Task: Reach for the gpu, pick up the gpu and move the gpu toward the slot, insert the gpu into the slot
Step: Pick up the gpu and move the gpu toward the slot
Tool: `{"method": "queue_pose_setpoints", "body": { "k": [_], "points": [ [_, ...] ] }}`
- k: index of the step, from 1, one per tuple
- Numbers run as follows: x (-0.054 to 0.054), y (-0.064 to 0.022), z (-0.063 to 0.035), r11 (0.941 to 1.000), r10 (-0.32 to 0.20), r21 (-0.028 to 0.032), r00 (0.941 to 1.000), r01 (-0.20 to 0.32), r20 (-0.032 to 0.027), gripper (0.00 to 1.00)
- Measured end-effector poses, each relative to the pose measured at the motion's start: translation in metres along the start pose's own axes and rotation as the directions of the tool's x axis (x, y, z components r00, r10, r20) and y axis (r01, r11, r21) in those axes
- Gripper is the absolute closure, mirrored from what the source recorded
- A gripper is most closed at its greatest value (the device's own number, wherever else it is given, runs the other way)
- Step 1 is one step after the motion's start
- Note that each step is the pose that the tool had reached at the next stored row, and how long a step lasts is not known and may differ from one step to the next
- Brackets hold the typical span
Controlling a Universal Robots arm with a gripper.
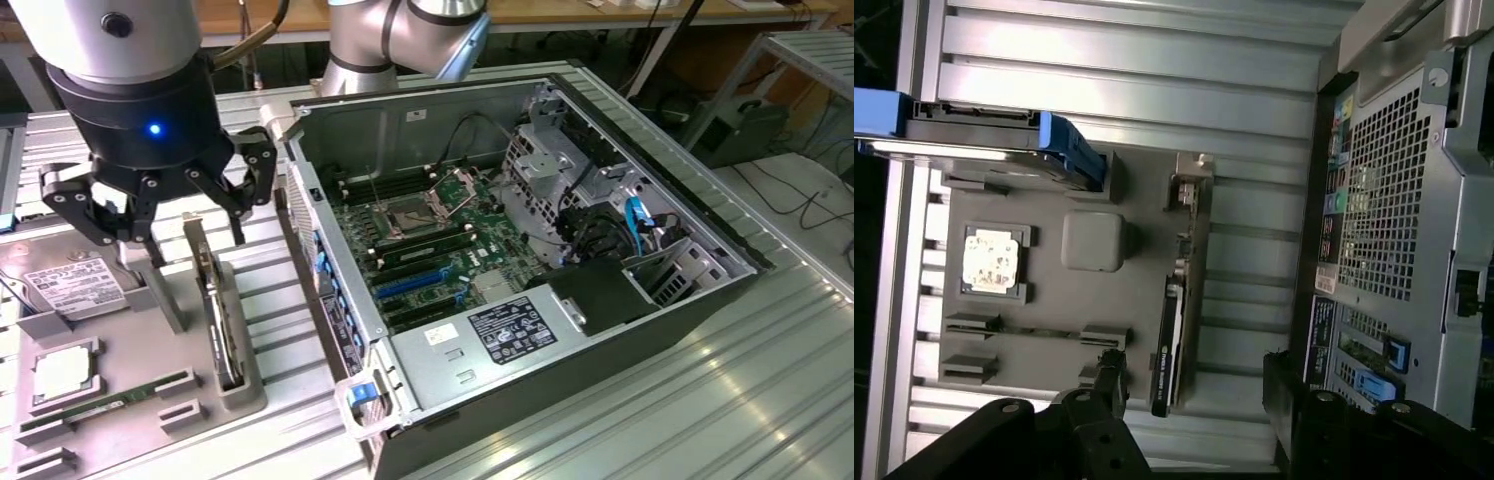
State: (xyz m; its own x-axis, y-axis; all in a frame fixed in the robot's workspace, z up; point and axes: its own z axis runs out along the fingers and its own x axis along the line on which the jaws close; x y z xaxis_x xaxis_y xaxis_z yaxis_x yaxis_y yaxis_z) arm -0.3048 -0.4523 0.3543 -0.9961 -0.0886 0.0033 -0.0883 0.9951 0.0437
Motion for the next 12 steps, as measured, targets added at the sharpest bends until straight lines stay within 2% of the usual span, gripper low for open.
{"method": "queue_pose_setpoints", "body": {
  "k": [3, 12],
  "points": [
    [0.000, -0.0002, 0.0045, 0.9997, 0.024, 0.0000, 0.9997, -0.024, 0.0015, 0.34],
    [0.000, -0.0012, 0.0155, 0.9997, 0.024, 0.0001, 0.9997, -0.024, 0.0016, 0.34]
  ]
}}
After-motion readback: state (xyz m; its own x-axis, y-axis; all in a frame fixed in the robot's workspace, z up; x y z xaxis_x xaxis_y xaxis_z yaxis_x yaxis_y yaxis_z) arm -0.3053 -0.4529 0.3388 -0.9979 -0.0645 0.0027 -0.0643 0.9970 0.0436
